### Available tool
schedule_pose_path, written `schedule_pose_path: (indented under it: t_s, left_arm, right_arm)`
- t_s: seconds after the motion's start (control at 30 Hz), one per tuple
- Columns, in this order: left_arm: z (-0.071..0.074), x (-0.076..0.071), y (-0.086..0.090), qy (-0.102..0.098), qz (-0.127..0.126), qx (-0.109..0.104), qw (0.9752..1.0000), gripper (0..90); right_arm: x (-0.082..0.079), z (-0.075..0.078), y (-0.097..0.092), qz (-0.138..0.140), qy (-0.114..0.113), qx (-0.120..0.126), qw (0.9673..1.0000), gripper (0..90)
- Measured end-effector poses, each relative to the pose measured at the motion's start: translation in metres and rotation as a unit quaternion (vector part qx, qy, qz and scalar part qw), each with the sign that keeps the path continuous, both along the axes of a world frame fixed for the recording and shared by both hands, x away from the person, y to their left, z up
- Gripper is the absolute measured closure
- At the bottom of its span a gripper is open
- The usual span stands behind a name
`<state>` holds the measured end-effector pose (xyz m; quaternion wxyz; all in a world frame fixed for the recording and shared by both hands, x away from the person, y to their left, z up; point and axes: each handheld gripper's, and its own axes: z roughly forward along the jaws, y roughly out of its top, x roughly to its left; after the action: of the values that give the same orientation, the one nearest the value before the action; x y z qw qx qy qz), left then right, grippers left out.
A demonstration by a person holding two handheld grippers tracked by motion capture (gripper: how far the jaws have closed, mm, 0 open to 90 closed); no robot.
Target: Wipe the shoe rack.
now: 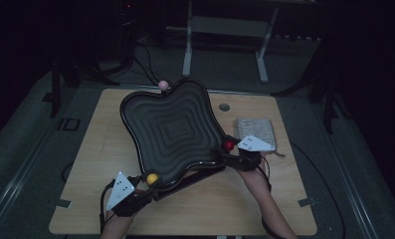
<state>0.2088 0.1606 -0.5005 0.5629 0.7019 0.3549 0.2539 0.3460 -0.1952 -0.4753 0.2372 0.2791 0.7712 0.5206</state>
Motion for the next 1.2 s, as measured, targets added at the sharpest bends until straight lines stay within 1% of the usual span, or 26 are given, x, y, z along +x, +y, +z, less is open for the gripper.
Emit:
schedule_pose_path:
  t_s: [0.13, 0.17, 0.2, 0.23, 0.27, 0.3, 0.33, 0.37, 0.4, 0.43, 0.47, 0.5, 0.53, 0.6, 0.67, 0.7, 0.8, 0.83, 0.93, 0.97, 1.0, 1.03, 1.07, 1.1, 1.17, 1.2]
  left_arm:
    - [0.001, 0.001, 0.000, 0.001, -0.003, 0.003, 1.0000, 59.4]
    - [0.001, 0.001, 0.000, 0.002, -0.004, 0.006, 1.0000, 59.4]
    - [0.001, 0.001, 0.001, 0.002, -0.006, 0.008, 0.9999, 59.4]
    - [0.002, 0.001, 0.001, 0.002, -0.006, 0.010, 0.9999, 59.4]
    - [0.002, 0.001, 0.001, 0.002, -0.006, 0.010, 0.9999, 59.4]
    - [0.002, 0.001, 0.001, 0.003, -0.006, 0.009, 0.9999, 59.4]
    - [0.002, 0.001, 0.001, 0.003, -0.006, 0.009, 0.9999, 59.5]
    - [0.001, 0.001, 0.001, 0.002, -0.005, 0.008, 1.0000, 59.5]
    - [0.001, 0.000, 0.000, 0.001, -0.003, 0.005, 1.0000, 59.5]
    - [0.001, 0.000, 0.000, 0.001, -0.001, 0.004, 1.0000, 59.5]
    - [0.000, 0.000, 0.000, 0.001, 0.000, 0.003, 1.0000, 59.6]
    - [0.000, 0.000, 0.000, 0.001, 0.000, 0.002, 1.0000, 59.6]
    - [0.000, 0.000, 0.000, 0.001, 0.000, 0.003, 1.0000, 59.6]
    - [0.000, 0.000, 0.000, 0.000, 0.001, 0.001, 1.0000, 59.6]
    - [-0.001, -0.001, 0.000, -0.002, 0.003, -0.002, 1.0000, 59.6]
    - [-0.001, -0.001, -0.001, -0.002, 0.006, -0.004, 1.0000, 59.6]
    - [-0.001, -0.002, -0.001, -0.003, 0.007, -0.004, 1.0000, 59.6]
    - [-0.001, -0.002, -0.001, -0.003, 0.007, -0.004, 1.0000, 59.6]
    - [-0.002, -0.001, 0.000, -0.004, 0.004, -0.007, 1.0000, 59.6]
    - [-0.002, -0.001, 0.000, -0.004, 0.004, -0.006, 1.0000, 59.6]
    - [-0.003, -0.002, 0.000, -0.007, 0.005, -0.010, 0.9999, 59.6]
    - [-0.003, -0.002, 0.000, -0.007, 0.005, -0.010, 0.9999, 59.6]
    - [-0.004, -0.003, 0.000, -0.009, 0.004, -0.013, 0.9999, 59.6]
    - [-0.004, -0.002, 0.000, -0.008, 0.003, -0.014, 0.9999, 59.6]
    - [-0.003, -0.001, 0.001, -0.006, -0.001, -0.014, 0.9999, 59.7]
    - [-0.003, -0.001, 0.001, -0.005, -0.001, -0.013, 0.9999, 59.6]
  right_arm:
    - [-0.006, 0.005, -0.007, 0.000, -0.009, 0.011, 0.9999, 40.4]
    - [-0.010, 0.011, -0.016, -0.003, -0.015, 0.019, 0.9997, 40.1]
    - [-0.010, 0.011, -0.016, -0.003, -0.015, 0.019, 0.9997, 40.1]
    - [-0.012, 0.018, -0.028, -0.013, -0.018, 0.028, 0.9994, 39.8]
    - [-0.012, 0.018, -0.028, -0.013, -0.018, 0.028, 0.9994, 39.8]
    - [-0.011, 0.023, -0.043, -0.032, -0.022, 0.037, 0.9986, 39.0]
    - [-0.009, 0.024, -0.050, -0.044, -0.019, 0.040, 0.9980, 38.0]
    - [-0.009, 0.024, -0.050, -0.044, -0.019, 0.040, 0.9980, 38.0]
    - [-0.004, 0.026, -0.065, -0.069, -0.013, 0.053, 0.9961, 34.6]
    - [-0.004, 0.026, -0.065, -0.069, -0.013, 0.053, 0.9961, 34.6]
    - [-0.002, 0.026, -0.070, -0.070, -0.008, 0.050, 0.9963, 31.2]
    - [0.004, 0.025, -0.080, -0.085, 0.001, 0.054, 0.9949, 30.6]
    - [0.004, 0.025, -0.080, -0.085, 0.001, 0.054, 0.9949, 30.6]
    - [0.012, 0.022, -0.092, -0.104, 0.012, 0.052, 0.9931, 30.2]
    - [0.014, 0.022, -0.094, -0.109, 0.013, 0.049, 0.9928, 30.6]
    - [0.018, 0.019, -0.098, -0.119, 0.008, 0.046, 0.9918, 31.0]
    - [0.025, 0.018, -0.103, -0.139, 0.014, 0.043, 0.9893, 29.5]
    - [0.025, 0.018, -0.103, -0.139, 0.014, 0.043, 0.9893, 29.5]
    - [0.041, 0.017, -0.107, -0.153, 0.030, 0.042, 0.9869, 28.9]
    - [0.041, 0.017, -0.107, -0.153, 0.030, 0.042, 0.9869, 28.9]
    - [0.051, 0.015, -0.109, -0.159, 0.040, 0.042, 0.9855, 28.3]
    - [0.051, 0.015, -0.109, -0.159, 0.040, 0.042, 0.9855, 28.3]
    - [0.060, 0.012, -0.110, -0.167, 0.049, 0.043, 0.9839, 28.3]
    - [0.064, 0.010, -0.111, -0.172, 0.053, 0.042, 0.9828, 28.3]
    - [0.069, 0.009, -0.111, -0.175, 0.058, 0.040, 0.9821, 28.3]
    - [0.077, 0.004, -0.111, -0.184, 0.065, 0.039, 0.9801, 28.2]
